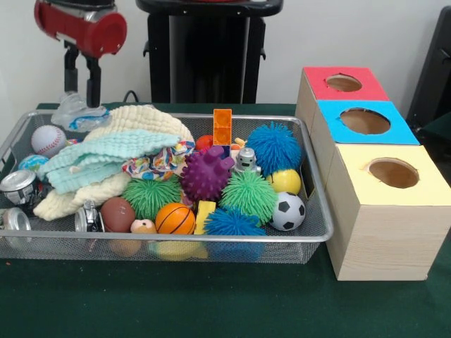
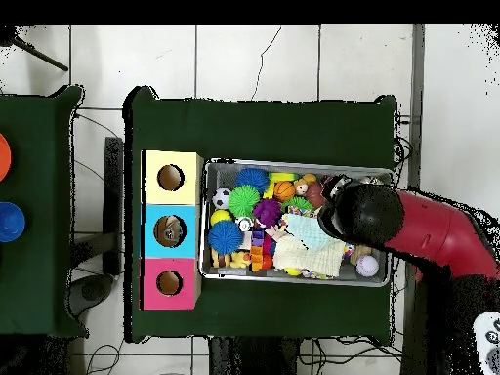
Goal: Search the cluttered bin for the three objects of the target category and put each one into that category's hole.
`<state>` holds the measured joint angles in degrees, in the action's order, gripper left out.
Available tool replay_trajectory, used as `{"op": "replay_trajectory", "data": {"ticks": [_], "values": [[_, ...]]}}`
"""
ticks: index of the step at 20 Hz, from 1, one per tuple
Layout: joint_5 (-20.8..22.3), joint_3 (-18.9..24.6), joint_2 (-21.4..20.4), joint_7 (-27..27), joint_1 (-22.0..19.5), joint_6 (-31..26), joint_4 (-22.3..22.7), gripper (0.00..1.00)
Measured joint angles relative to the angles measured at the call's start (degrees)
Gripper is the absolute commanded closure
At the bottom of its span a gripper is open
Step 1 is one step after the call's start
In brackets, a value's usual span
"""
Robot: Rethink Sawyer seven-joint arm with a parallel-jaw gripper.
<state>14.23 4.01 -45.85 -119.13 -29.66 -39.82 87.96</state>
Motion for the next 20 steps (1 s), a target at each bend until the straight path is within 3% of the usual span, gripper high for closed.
{"op": "replay_trajectory", "data": {"ticks": [8,20], "values": [[-1.74,-0.01,-5.85,0.0,3.71,-0.98,0.01,1.0],[-5.73,-0.02,-8.63,0.0,7.41,-7.04,-1.12,1.0]]}}
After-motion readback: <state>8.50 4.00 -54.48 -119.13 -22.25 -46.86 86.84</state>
